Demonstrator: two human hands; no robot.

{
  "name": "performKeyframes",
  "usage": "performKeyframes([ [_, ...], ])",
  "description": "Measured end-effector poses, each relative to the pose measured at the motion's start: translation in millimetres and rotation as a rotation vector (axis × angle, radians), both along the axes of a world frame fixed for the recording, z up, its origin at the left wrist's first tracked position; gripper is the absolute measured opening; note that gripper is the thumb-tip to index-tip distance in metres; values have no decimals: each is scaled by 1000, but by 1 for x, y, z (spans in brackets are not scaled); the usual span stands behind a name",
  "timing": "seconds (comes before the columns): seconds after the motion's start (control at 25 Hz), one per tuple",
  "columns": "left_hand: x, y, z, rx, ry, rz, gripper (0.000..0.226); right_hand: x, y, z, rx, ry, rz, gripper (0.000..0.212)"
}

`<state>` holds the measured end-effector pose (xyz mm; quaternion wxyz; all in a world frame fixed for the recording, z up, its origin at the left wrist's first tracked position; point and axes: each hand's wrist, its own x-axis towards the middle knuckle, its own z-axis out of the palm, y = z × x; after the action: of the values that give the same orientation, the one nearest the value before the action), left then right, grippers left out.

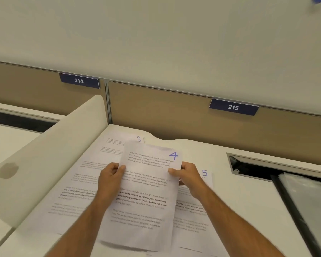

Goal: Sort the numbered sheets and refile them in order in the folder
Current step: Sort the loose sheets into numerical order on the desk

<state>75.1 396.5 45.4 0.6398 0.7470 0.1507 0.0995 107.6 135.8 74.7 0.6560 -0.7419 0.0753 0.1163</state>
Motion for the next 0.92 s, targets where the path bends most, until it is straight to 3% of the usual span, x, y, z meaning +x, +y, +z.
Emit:
performKeyframes([
  [0.12, 14, -35, -5, -80, 12, 8, 17, -9, -28, -18, -4, 35, -2, 34],
  [0.24, 27, -65, -12, -113, 60, -25, 17, -17, -57, -32, -28, 40, -83, 37],
  [0.48, 34, -100, -37, 69, 211, -248, 33, -29, -110, -56, 24, 61, -244, 31],
  [0.92, 29, -115, -52, 237, 231, -231, 31, -36, -124, -74, -346, 58, -331, 42],
])
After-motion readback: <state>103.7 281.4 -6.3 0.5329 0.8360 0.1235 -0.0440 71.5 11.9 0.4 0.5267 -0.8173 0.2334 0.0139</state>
